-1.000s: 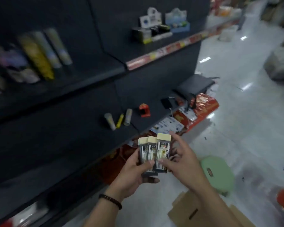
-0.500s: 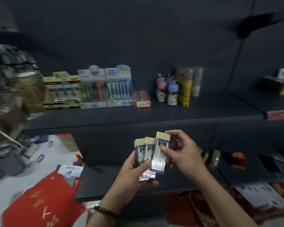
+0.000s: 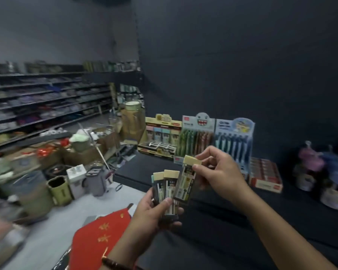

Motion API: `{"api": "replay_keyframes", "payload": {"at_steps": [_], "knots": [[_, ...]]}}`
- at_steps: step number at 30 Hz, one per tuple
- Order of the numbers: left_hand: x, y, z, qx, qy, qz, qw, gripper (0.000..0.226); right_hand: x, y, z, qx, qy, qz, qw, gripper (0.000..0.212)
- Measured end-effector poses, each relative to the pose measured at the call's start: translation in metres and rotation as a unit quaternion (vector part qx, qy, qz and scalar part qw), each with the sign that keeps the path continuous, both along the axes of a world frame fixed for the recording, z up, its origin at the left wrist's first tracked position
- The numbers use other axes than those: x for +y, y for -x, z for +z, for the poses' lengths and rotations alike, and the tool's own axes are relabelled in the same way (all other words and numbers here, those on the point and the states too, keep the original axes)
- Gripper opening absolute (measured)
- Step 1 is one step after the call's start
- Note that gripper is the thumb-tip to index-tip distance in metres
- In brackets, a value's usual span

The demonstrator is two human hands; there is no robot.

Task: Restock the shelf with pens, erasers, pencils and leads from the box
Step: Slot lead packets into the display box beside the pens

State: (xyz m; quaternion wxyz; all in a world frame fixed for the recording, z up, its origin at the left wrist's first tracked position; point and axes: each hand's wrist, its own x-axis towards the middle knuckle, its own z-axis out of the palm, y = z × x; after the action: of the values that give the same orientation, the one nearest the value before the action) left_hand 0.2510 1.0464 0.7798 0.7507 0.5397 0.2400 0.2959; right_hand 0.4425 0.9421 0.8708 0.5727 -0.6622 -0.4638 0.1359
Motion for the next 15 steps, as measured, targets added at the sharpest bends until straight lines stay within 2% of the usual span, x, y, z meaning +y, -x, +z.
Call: {"api": "replay_keyframes", "payload": {"at_steps": [6,10,15], "knots": [[0.083,-0.015,0.010,0.003,-0.002,0.087,0.996,0.030,0.091,-0.046,0.035,-0.067,0.010,0.005,0.998,0.015],[0.137,-0.033,0.009,0.000,0.002,0.093,0.996,0.033,0.145,-0.072,0.048,-0.147,0.049,-0.049,0.987,0.015],[0.207,-0.062,0.006,-0.011,-0.010,0.087,0.996,0.039,0.207,-0.103,0.055,-0.222,0.042,-0.091,0.970,0.022]]}}
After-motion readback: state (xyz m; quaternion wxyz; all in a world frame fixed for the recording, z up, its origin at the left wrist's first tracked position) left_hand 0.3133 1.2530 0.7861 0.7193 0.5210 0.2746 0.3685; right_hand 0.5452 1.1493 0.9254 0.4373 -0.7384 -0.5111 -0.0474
